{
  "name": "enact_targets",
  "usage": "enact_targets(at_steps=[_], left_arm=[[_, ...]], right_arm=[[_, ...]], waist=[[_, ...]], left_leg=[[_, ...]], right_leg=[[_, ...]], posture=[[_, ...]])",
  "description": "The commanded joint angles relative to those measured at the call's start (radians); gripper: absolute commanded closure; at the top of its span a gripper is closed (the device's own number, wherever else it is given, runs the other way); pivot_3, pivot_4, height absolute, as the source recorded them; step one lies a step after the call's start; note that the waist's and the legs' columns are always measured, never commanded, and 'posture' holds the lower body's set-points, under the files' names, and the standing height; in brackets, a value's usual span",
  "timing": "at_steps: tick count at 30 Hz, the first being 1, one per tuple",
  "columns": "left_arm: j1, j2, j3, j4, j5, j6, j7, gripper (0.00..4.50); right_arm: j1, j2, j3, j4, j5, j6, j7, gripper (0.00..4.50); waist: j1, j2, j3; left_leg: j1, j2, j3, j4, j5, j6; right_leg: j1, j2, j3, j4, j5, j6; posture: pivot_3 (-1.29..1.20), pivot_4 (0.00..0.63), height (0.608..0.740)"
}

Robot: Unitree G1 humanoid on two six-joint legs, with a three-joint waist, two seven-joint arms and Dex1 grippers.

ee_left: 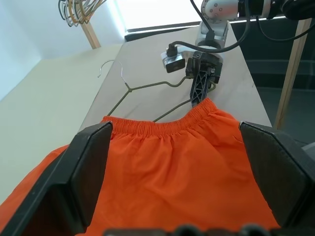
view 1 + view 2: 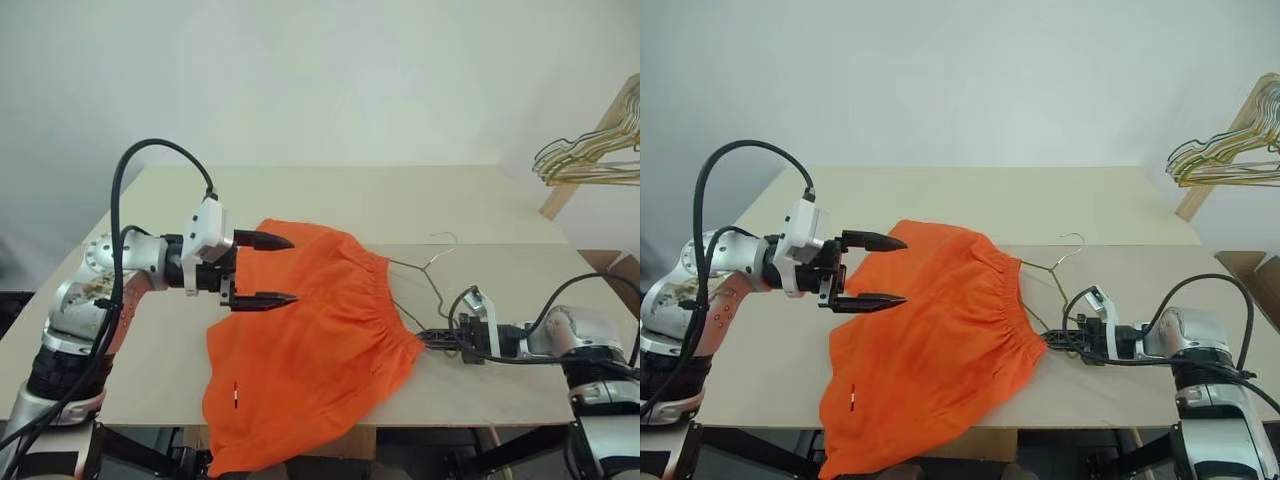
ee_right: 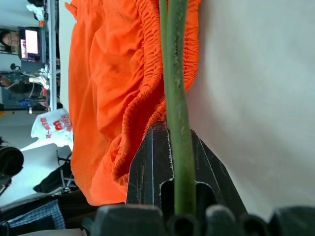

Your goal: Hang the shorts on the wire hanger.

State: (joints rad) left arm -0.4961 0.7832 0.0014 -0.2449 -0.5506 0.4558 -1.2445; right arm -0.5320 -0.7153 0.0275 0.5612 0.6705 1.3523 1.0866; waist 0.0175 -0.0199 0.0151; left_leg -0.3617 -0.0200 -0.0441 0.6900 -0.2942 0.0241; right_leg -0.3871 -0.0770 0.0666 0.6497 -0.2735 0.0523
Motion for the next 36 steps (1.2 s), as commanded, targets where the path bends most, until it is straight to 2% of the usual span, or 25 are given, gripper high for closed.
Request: enact_targets(at_steps=[1, 9, 15, 22, 25, 29, 32, 36], left_arm=[[-0.006, 0.008, 0.018, -0.029, -0.001, -0.020, 0.007, 0.04], [0.008, 0.014, 0.026, -0.038, -0.007, -0.019, 0.002, 0.04], [0.006, 0.012, 0.023, -0.032, -0.003, -0.026, 0.003, 0.04], [0.004, 0.014, 0.022, -0.030, 0.001, -0.034, 0.007, 0.04], [0.007, 0.016, 0.026, -0.027, 0.001, -0.034, 0.012, 0.04], [-0.009, 0.013, 0.026, 0.004, 0.015, -0.047, 0.021, 0.04], [-0.047, 0.009, 0.017, 0.052, 0.033, -0.072, 0.010, 0.04], [-0.145, -0.003, -0.007, 0.172, 0.079, -0.136, -0.025, 0.04]], right_arm=[[-0.011, 0.010, 0.014, -0.038, 0.019, 0.031, 0.041, 4.50], [0.027, -0.039, 0.060, -0.091, 0.022, 0.023, 0.150, 4.50], [-0.055, 0.042, 0.070, 0.032, -0.036, -0.028, 0.121, 4.50], [-0.099, 0.107, -0.013, 0.115, -0.071, -0.076, 0.051, 4.50], [-0.017, 0.109, -0.103, -0.078, -0.053, -0.163, -0.016, 4.50], [0.171, 0.102, -0.149, -0.522, -0.093, -0.391, -0.104, 4.50], [0.238, 0.077, -0.135, -0.695, -0.143, -0.492, -0.150, 4.50], [0.245, -0.003, -0.105, -0.832, -0.191, -0.558, -0.146, 4.50]], waist=[[0.000, 0.000, 0.000], [0.003, 0.000, 0.000], [-0.004, 0.000, 0.000], [-0.005, -0.002, -0.001], [-0.002, -0.002, -0.001], [0.005, -0.001, 0.000], [0.005, 0.000, 0.000], [0.000, 0.000, 0.000]], left_leg=[[0.000, 0.000, 0.000, 0.000, 0.000, 0.000], [0.000, 0.000, 0.000, 0.000, 0.000, 0.000], [0.002, 0.000, 0.000, 0.000, 0.000, 0.000], [0.003, 0.000, 0.000, -0.002, 0.000, 0.000], [0.003, 0.000, 0.000, -0.002, 0.000, 0.000], [0.000, 0.000, -0.001, -0.004, 0.000, 0.000], [-0.001, 0.000, -0.001, -0.004, 0.000, 0.000], [0.001, 0.000, 0.000, -0.004, 0.000, -0.001]], right_leg=[[0.000, 0.000, 0.000, 0.000, 0.000, 0.000], [0.000, 0.000, 0.000, 0.000, 0.000, 0.000], [0.001, 0.001, 0.000, 0.001, 0.000, 0.000], [0.001, 0.001, 0.000, 0.001, 0.000, 0.000], [0.001, 0.000, 0.000, 0.001, 0.000, 0.000], [-0.003, 0.000, 0.000, 0.001, 0.000, 0.000], [-0.004, 0.000, 0.000, 0.002, 0.000, 0.000], [-0.001, 0.000, 0.000, 0.001, 0.000, 0.000]], posture=[[0.10, 0.000, 0.740], [0.11, 0.000, 0.740], [0.10, 0.000, 0.740], [0.11, 0.000, 0.740], [0.10, 0.000, 0.740], [0.07, 0.000, 0.740], [0.07, 0.000, 0.740], [0.01, 0.000, 0.740]])
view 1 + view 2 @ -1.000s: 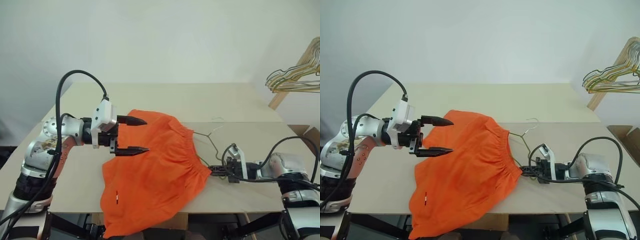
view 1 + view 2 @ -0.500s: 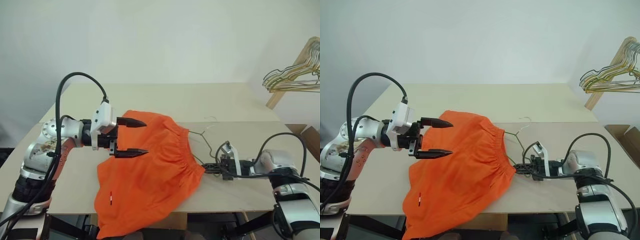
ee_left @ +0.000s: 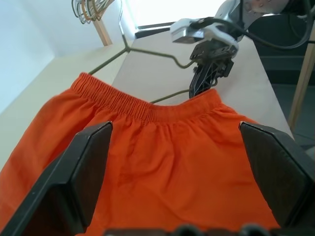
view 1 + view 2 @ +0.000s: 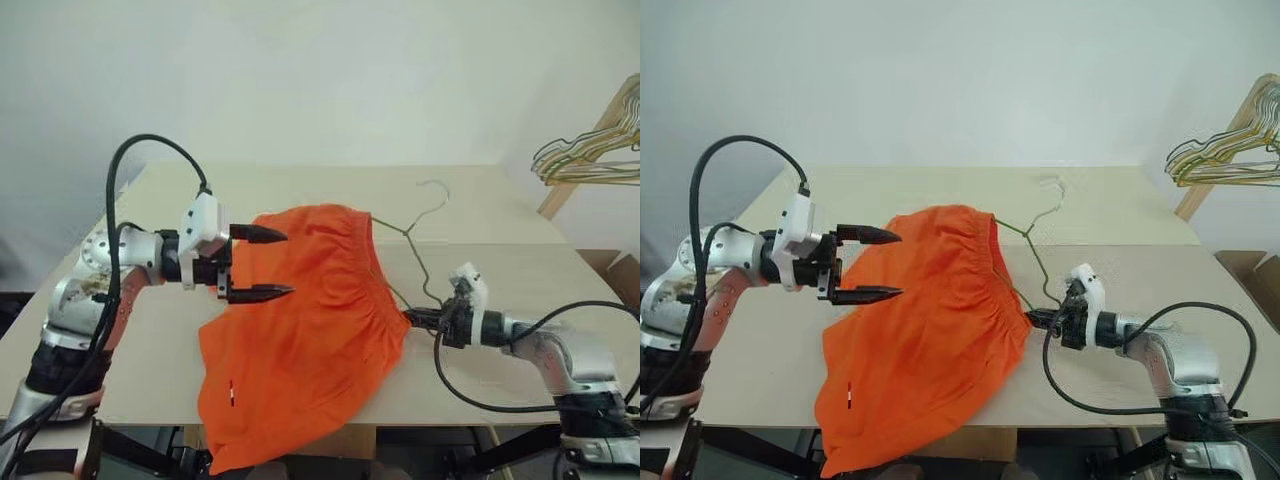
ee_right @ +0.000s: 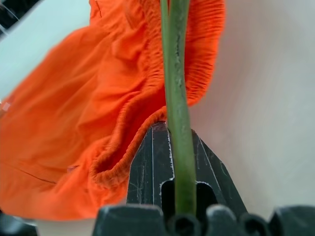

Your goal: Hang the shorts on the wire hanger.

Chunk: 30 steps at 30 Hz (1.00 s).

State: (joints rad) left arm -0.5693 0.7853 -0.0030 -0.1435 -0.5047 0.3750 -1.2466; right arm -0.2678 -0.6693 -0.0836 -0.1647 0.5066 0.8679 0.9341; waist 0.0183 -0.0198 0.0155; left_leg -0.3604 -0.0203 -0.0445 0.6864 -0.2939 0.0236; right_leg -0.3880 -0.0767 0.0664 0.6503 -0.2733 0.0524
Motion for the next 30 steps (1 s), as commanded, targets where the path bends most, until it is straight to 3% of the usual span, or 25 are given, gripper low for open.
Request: enact_targets(at_steps=[1, 6, 13, 17, 21, 25, 29, 30], left_arm=[[-0.109, -0.011, -0.011, 0.114, 0.050, -0.081, -0.034, 0.04], [-0.320, -0.060, -0.040, 0.355, 0.118, -0.204, -0.098, 0.04], [-0.516, -0.076, -0.155, 0.599, 0.152, -0.323, -0.353, 0.04], [-0.571, 0.001, -0.389, 0.615, 0.053, -0.409, -0.368, 0.04], [-0.614, 0.026, -0.527, 0.633, -0.020, -0.452, -0.368, 0.04], [-0.647, 0.025, -0.637, 0.703, 0.047, -0.564, -0.368, 0.04], [-0.669, -0.008, -0.662, 0.788, 0.139, -0.652, -0.368, 0.04], [-0.669, -0.016, -0.657, 0.795, 0.150, -0.647, -0.368, 0.22]], right_arm=[[-0.023, -0.074, 0.012, -0.139, -0.035, -0.094, 0.019, 4.50], [-0.044, -0.178, 0.075, -0.255, -0.064, -0.170, 0.092, 4.50], [-0.100, -0.197, 0.120, -0.275, -0.031, -0.137, 0.124, 4.50], [-0.134, -0.217, 0.157, -0.262, -0.043, -0.109, 0.131, 4.50], [-0.156, -0.225, 0.177, -0.254, -0.046, -0.092, 0.131, 4.50], [-0.169, -0.230, 0.180, -0.260, -0.035, -0.074, 0.131, 4.50], [-0.173, -0.237, 0.178, -0.266, -0.032, -0.060, 0.132, 4.50], [-0.173, -0.239, 0.178, -0.268, -0.032, -0.056, 0.131, 4.50]], waist=[[0.000, 0.000, 0.000], [-0.011, 0.000, 0.001], [-0.037, -0.001, 0.001], [-0.047, 0.000, 0.002], [-0.054, 0.000, 0.002], [-0.058, 0.000, 0.002], [-0.061, 0.000, 0.002], [-0.061, 0.000, 0.002]], left_leg=[[0.000, 0.000, 0.000, 0.000, 0.000, 0.000], [-0.002, 0.000, 0.000, 0.000, 0.000, 0.000], [-0.002, 0.000, 0.001, 0.001, 0.000, 0.000], [-0.002, 0.001, 0.001, 0.001, 0.000, 0.000], [-0.003, 0.001, 0.000, 0.001, 0.000, 0.000], [-0.004, 0.001, 0.000, 0.002, 0.000, 0.000], [-0.004, 0.001, 0.000, 0.003, 0.000, 0.000], [-0.004, 0.001, 0.000, 0.003, 0.000, 0.000]], right_leg=[[0.000, 0.000, 0.000, 0.000, 0.000, 0.000], [0.000, 0.000, -0.001, -0.003, 0.000, 0.000], [0.000, 0.000, -0.001, -0.003, 0.000, 0.000], [-0.001, 0.001, -0.001, -0.003, 0.000, 0.000], [-0.001, 0.001, -0.001, -0.002, 0.000, 0.000], [-0.001, 0.001, -0.001, -0.002, 0.000, 0.000], [-0.001, 0.001, -0.001, -0.002, 0.000, 0.000], [-0.002, 0.001, -0.001, -0.002, 0.000, 0.000]], posture=[[0.01, 0.000, 0.740], [-0.04, 0.000, 0.740], [-0.05, 0.000, 0.740], [-0.06, 0.000, 0.740], [-0.07, 0.000, 0.740], [-0.08, 0.000, 0.740], [-0.08, 0.000, 0.740], [-0.08, 0.000, 0.740]])
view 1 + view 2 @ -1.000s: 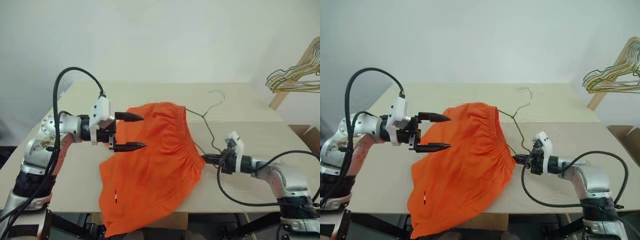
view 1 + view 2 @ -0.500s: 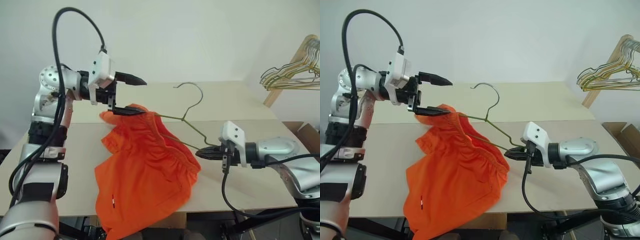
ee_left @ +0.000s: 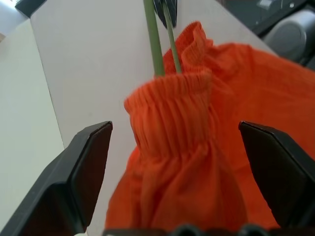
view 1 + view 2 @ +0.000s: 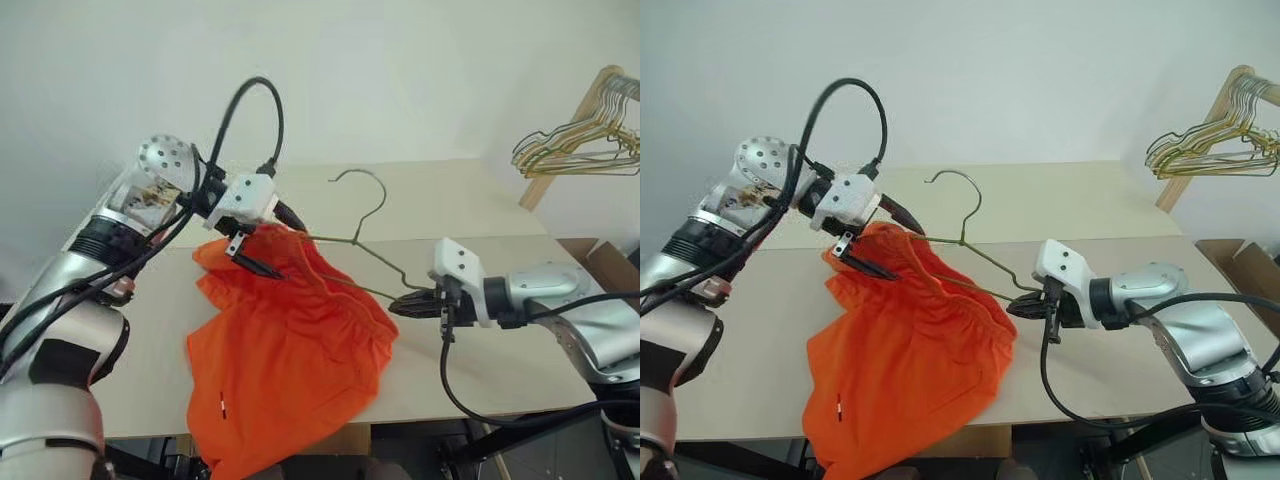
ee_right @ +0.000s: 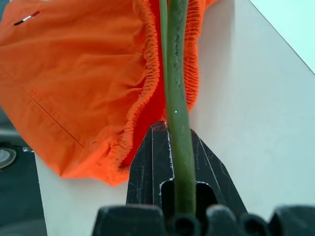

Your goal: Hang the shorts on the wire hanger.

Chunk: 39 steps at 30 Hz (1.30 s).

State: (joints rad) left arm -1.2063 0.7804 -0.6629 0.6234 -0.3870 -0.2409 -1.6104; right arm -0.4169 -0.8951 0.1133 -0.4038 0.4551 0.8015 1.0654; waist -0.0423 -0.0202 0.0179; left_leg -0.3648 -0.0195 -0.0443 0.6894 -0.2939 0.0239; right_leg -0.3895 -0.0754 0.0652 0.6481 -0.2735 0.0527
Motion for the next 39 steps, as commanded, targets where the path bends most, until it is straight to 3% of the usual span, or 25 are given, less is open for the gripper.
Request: enact_targets(at_steps=[1, 5, 14, 20, 25, 34, 39], left_arm=[[-0.032, -0.018, 0.007, 0.035, 0.041, -0.034, -0.004, 0.44], [-0.025, -0.035, 0.017, 0.054, 0.073, -0.051, -0.004, 1.47], [-0.008, -0.028, 0.003, 0.045, 0.091, -0.060, -0.004, 4.42], [0.004, -0.039, 0.033, 0.041, 0.078, -0.018, -0.004, 4.50], [0.029, -0.030, 0.050, 0.016, 0.059, 0.031, -0.004, 4.50], [0.087, -0.021, 0.101, -0.053, 0.051, 0.112, -0.004, 4.50], [0.109, -0.028, 0.135, -0.067, 0.059, 0.141, -0.004, 4.50]], right_arm=[[-0.026, -0.014, -0.019, -0.030, 0.018, 0.012, 0.000, 4.50], [-0.036, -0.014, -0.020, -0.028, 0.018, 0.020, -0.001, 4.50], [-0.076, -0.011, -0.027, -0.016, 0.025, 0.047, -0.002, 4.50], [-0.076, 0.005, -0.046, -0.035, 0.003, 0.024, -0.050, 4.50], [-0.035, -0.037, -0.121, -0.062, 0.005, 0.020, -0.082, 3.04], [0.254, 0.002, -0.503, -0.100, 0.134, 0.059, -0.139, 0.03], [0.492, 0.081, -0.697, -0.123, 0.256, 0.047, -0.087, 0.03]], waist=[[-0.001, 0.000, 0.000], [-0.002, 0.000, 0.000], [-0.002, 0.000, 0.001], [-0.003, 0.000, 0.001], [-0.003, 0.000, 0.001], [0.000, 0.000, 0.001], [0.002, 0.000, 0.001]], left_leg=[[0.000, 0.000, 0.000, 0.000, 0.000, 0.000], [-0.004, 0.000, -0.001, 0.004, -0.001, 0.001], [-0.004, 0.001, -0.001, 0.004, -0.001, 0.001], [-0.004, 0.000, -0.001, 0.005, -0.001, 0.001], [-0.004, 0.000, -0.001, 0.005, -0.001, 0.001], [-0.004, 0.000, -0.002, 0.005, -0.001, 0.002], [-0.004, 0.001, -0.002, 0.005, -0.001, 0.002]], right_leg=[[0.000, 0.000, 0.000, 0.000, 0.000, 0.000], [-0.002, 0.000, -0.001, 0.000, 0.000, 0.000], [-0.002, 0.000, -0.001, 0.001, 0.000, 0.000], [-0.002, 0.000, -0.001, 0.001, 0.000, 0.000], [-0.002, 0.000, -0.001, 0.001, 0.000, 0.000], [-0.002, 0.000, -0.002, 0.002, 0.000, 0.000], [0.000, 0.000, -0.002, 0.002, 0.000, 0.000]], posture=[[-0.09, 0.000, 0.740], [-0.09, 0.000, 0.740], [-0.08, 0.000, 0.740], [-0.09, 0.000, 0.740], [-0.10, 0.000, 0.740], [-0.09, 0.000, 0.740], [-0.09, 0.000, 0.740]])
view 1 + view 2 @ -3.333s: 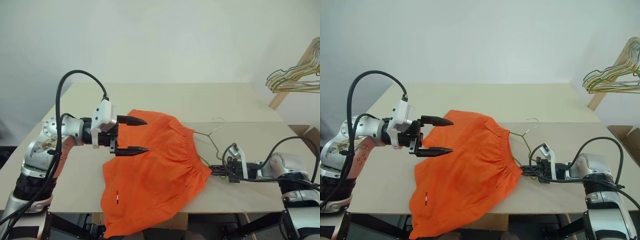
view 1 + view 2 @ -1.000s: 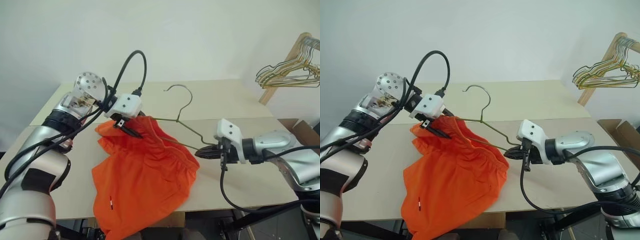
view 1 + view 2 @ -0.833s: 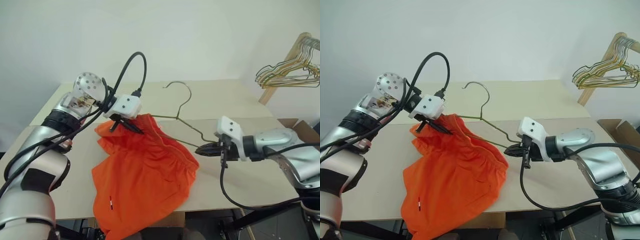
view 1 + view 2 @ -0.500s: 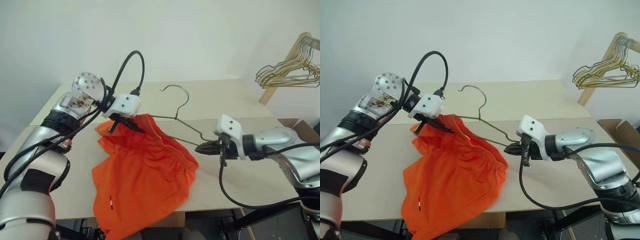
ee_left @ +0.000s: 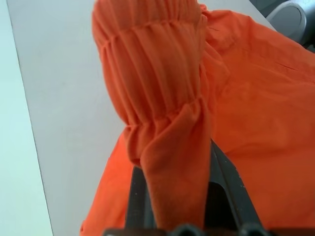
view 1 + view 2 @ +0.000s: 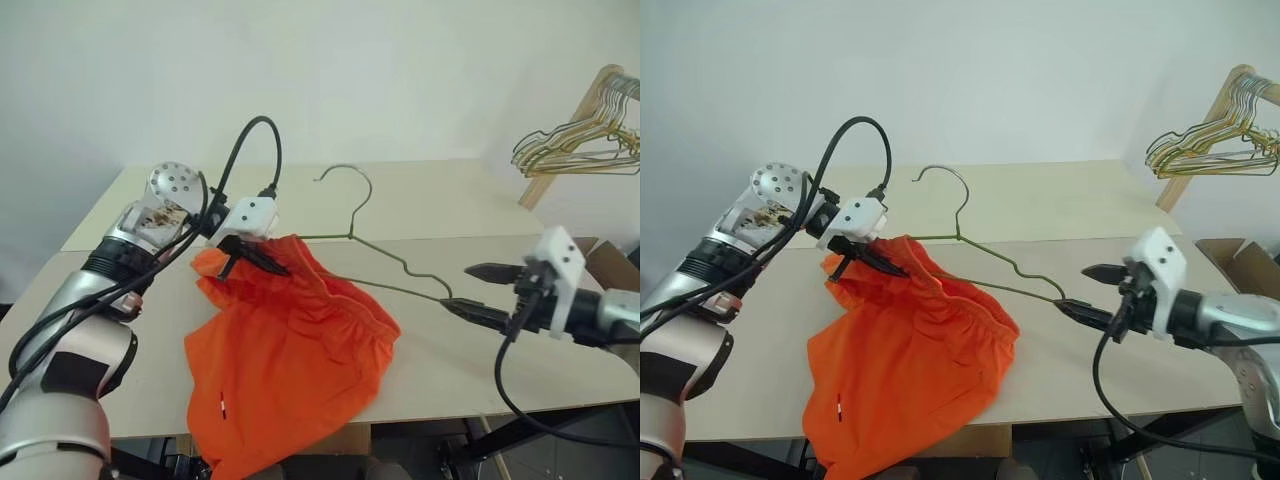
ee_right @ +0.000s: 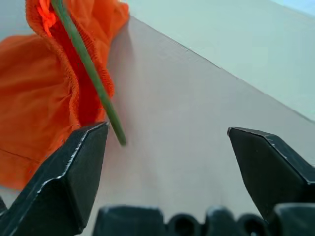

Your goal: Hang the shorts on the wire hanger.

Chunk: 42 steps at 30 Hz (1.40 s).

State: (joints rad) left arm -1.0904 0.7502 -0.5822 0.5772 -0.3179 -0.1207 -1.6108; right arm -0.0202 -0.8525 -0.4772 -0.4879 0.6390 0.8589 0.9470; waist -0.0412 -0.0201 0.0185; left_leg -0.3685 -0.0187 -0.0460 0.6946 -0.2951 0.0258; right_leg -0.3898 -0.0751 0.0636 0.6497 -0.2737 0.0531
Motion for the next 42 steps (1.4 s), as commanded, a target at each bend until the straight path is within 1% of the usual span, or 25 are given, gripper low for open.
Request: enact_targets(at_steps=[1, 4, 7, 10, 11, 15, 18, 21, 25, 28, 31, 32, 35, 37, 42], left_arm=[[-0.004, 0.000, 0.060, -0.022, -0.009, 0.026, -0.004, 4.50], [0.000, -0.001, 0.067, -0.029, -0.007, 0.034, -0.004, 4.50], [0.000, -0.004, 0.072, -0.030, -0.003, 0.039, -0.004, 4.50], [-0.003, -0.010, 0.078, -0.027, 0.000, 0.042, -0.004, 4.50], [-0.004, -0.012, 0.079, -0.026, 0.000, 0.043, -0.004, 4.50], [-0.002, -0.013, 0.081, -0.032, -0.002, 0.048, -0.004, 4.50], [-0.001, -0.014, 0.082, -0.035, -0.003, 0.051, -0.004, 4.50], [0.000, -0.014, 0.086, -0.036, 0.000, 0.053, -0.004, 4.50], [0.001, -0.012, 0.092, -0.036, 0.004, 0.053, -0.004, 4.50], [0.006, -0.012, 0.100, -0.039, 0.006, 0.058, -0.004, 4.50], [0.021, -0.015, 0.111, -0.046, -0.001, 0.059, -0.004, 4.50], [0.027, -0.017, 0.116, -0.049, -0.006, 0.058, -0.004, 4.50], [0.058, -0.023, 0.135, -0.067, -0.007, 0.051, -0.004, 4.50], [0.085, -0.018, 0.145, -0.074, -0.006, 0.035, -0.004, 4.50], [0.143, 0.044, 0.123, -0.118, -0.015, 0.035, -0.004, 4.50]], right_arm=[[0.149, 0.055, -0.111, -0.061, 0.082, -0.014, 0.036, 0.03], [0.251, 0.096, -0.020, -0.120, 0.061, -0.035, 0.004, 0.03], [0.257, 0.171, 0.126, -0.111, -0.017, -0.077, -0.090, 0.03], [0.198, 0.275, 0.257, -0.048, -0.085, -0.106, -0.200, 0.03], [0.171, 0.302, 0.292, -0.027, -0.088, -0.103, -0.214, 0.03], [0.083, 0.356, 0.402, 0.024, -0.094, -0.090, -0.228, 0.03], [0.029, 0.373, 0.455, 0.066, -0.076, -0.065, -0.222, 0.03], [-0.008, 0.400, 0.461, 0.113, -0.049, -0.054, -0.231, 0.64], [-0.010, 0.394, 0.462, 0.110, -0.036, -0.054, -0.222, 2.10], [-0.002, 0.382, 0.453, 0.104, -0.025, -0.055, -0.213, 3.10], [0.000, 0.369, 0.432, 0.100, 0.000, -0.057, -0.205, 4.21], [-0.001, 0.366, 0.426, 0.101, 0.008, -0.058, -0.203, 4.48], [-0.011, 0.345, 0.386, 0.112, 0.044, -0.050, -0.192, 4.48], [-0.011, 0.299, 0.342, 0.127, 0.078, -0.035, -0.157, 4.48], [-0.016, 0.154, 0.247, 0.225, 0.114, -0.038, -0.047, 4.48]], waist=[[0.004, 0.000, 0.000], [0.001, 0.001, 0.000], [-0.011, 0.001, -0.001], [-0.013, 0.001, -0.001], [-0.014, 0.001, -0.001], [-0.017, 0.002, 0.000], [-0.017, 0.002, 0.000], [-0.017, 0.002, 0.000], [-0.019, 0.002, 0.000], [-0.022, 0.002, 0.000], [-0.025, 0.002, 0.000], [-0.027, 0.002, 0.000], [-0.026, 0.002, 0.000], [-0.026, 0.002, 0.000], [-0.026, 0.002, 0.000]], left_leg=[[0.000, 0.000, 0.000, 0.000, 0.000, 0.000], [0.000, 0.000, 0.000, 0.000, 0.000, 0.000], [0.002, 0.001, 0.000, 0.000, 0.000, 0.000], [0.003, 0.001, 0.000, 0.000, 0.000, 0.000], [0.003, 0.001, 0.000, 0.000, 0.000, 0.000], [0.002, 0.000, 0.000, 0.000, 0.000, 0.000], [0.001, 0.000, 0.000, 0.000, 0.000, 0.000], [0.001, 0.000, -0.001, 0.000, 0.000, 0.000], [0.001, -0.001, -0.001, 0.000, 0.000, 0.000], [0.001, -0.001, -0.001, 0.000, 0.000, 0.000], [0.002, -0.001, -0.001, 0.000, 0.000, 0.000], [0.002, 0.000, -0.001, 0.000, 0.000, 0.000], [0.002, 0.000, -0.001, 0.000, 0.000, 0.000], [0.002, -0.001, -0.001, 0.000, 0.000, 0.000], [0.002, -0.001, -0.001, 0.000, 0.000, 0.000]], right_leg=[[0.001, 0.000, 0.000, 0.000, 0.000, 0.000], [0.001, -0.001, 0.000, 0.000, 0.000, 0.000], [0.002, 0.001, 0.002, 0.001, 0.000, 0.000], [0.002, 0.001, 0.002, 0.002, 0.000, 0.000], [0.001, 0.002, 0.002, 0.002, 0.000, 0.000], [0.000, 0.001, 0.002, 0.001, 0.000, 0.000], [0.000, 0.000, 0.001, 0.001, 0.000, 0.000], [0.000, 0.000, 0.001, 0.001, 0.000, 0.000], [0.000, 0.000, 0.000, 0.001, 0.000, 0.000], [0.000, 0.000, 0.000, 0.001, 0.000, 0.000], [0.000, 0.000, 0.000, 0.002, 0.000, 0.000], [0.000, 0.001, 0.000, 0.002, 0.000, 0.000], [0.000, 0.000, 0.000, 0.002, 0.000, 0.000], [0.001, 0.000, 0.000, 0.002, 0.000, 0.000], [0.001, 0.000, 0.000, 0.001, 0.000, 0.000]], posture=[[-0.09, 0.000, 0.740], [-0.09, 0.000, 0.740], [-0.09, 0.000, 0.740], [-0.09, 0.000, 0.740], [-0.09, 0.000, 0.740], [-0.09, 0.000, 0.740], [-0.09, 0.000, 0.740], [-0.08, 0.000, 0.740], [-0.08, 0.000, 0.740], [-0.08, 0.000, 0.740], [-0.08, 0.000, 0.740], [-0.08, 0.000, 0.740], [-0.08, 0.000, 0.740], [-0.08, 0.000, 0.740], [-0.08, 0.000, 0.740]])
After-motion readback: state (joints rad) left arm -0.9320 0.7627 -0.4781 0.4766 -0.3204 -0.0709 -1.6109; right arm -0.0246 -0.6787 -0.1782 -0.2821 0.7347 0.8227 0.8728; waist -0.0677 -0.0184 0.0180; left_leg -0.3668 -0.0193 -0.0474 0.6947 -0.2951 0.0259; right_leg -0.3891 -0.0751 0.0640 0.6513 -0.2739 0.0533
